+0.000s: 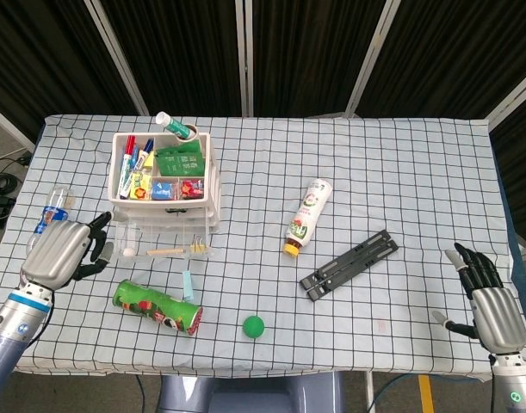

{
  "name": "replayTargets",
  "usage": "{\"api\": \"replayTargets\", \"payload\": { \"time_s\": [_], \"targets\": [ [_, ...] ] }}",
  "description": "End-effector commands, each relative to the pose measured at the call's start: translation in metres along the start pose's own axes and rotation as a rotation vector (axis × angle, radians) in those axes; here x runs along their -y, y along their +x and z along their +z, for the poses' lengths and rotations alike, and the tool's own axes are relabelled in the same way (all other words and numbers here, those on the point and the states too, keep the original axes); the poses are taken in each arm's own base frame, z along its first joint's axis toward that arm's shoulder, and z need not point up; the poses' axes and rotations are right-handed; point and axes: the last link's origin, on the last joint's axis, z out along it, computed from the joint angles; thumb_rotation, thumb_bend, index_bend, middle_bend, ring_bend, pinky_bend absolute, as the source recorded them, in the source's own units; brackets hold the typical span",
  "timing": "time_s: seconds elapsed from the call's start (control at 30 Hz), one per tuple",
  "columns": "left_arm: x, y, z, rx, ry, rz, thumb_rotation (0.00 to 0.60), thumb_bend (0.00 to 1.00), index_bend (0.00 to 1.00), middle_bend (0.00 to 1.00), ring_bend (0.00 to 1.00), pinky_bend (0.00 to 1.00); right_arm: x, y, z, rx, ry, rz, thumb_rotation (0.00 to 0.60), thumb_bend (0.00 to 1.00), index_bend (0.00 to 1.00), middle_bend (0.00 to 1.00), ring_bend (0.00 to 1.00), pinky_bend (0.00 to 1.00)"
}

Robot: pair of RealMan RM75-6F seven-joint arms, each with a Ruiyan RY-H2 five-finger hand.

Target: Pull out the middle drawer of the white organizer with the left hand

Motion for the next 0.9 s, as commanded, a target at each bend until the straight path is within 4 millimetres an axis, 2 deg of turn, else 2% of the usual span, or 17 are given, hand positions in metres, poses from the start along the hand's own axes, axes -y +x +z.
{"api": "replayTargets", "payload": {
  "time_s": [0.03, 0.1, 0.17, 0.47, 0.9],
  "targets": [
    [0.001, 0.007, 0.006, -0.036, -0.024, 0.038, 0.6, 0.42, 0.26, 0.72, 0.72, 0.63, -0.003, 0.002, 0.002, -0.008, -0.013, 0.002, 0.6, 0.03, 0.0, 0.0, 0.0, 0.0],
    [0.002, 0.011, 0.011, -0.061, -0.038, 0.068, 0.6, 0.35, 0.25, 0.66, 0.67, 0.59, -0.006, 0.003, 0.003, -0.013, -0.026, 0.003, 0.6, 0.03, 0.0, 0.0, 0.0, 0.0],
    [-0.001, 0.018, 0.019, -0.093, -0.072, 0.109, 0.6, 0.32, 0.25, 0.62, 0.65, 0.56, -0.011, 0.005, 0.007, -0.02, -0.049, 0.002, 0.6, 0.03, 0.0, 0.0, 0.0, 0.0],
    [-0.006, 0.027, 0.037, -0.079, -0.138, 0.184, 0.6, 0.32, 0.22, 0.5, 0.54, 0.44, -0.022, 0.005, 0.016, -0.022, -0.101, 0.004, 0.6, 0.03, 0.0, 0.0, 0.0, 0.0],
    [-0.021, 0.038, 0.069, 0.005, -0.201, 0.358, 0.6, 0.32, 0.19, 0.43, 0.46, 0.39, -0.035, 0.012, 0.024, -0.043, -0.145, 0.019, 0.6, 0.03, 0.0, 0.0, 0.0, 0.0]
  ]
}}
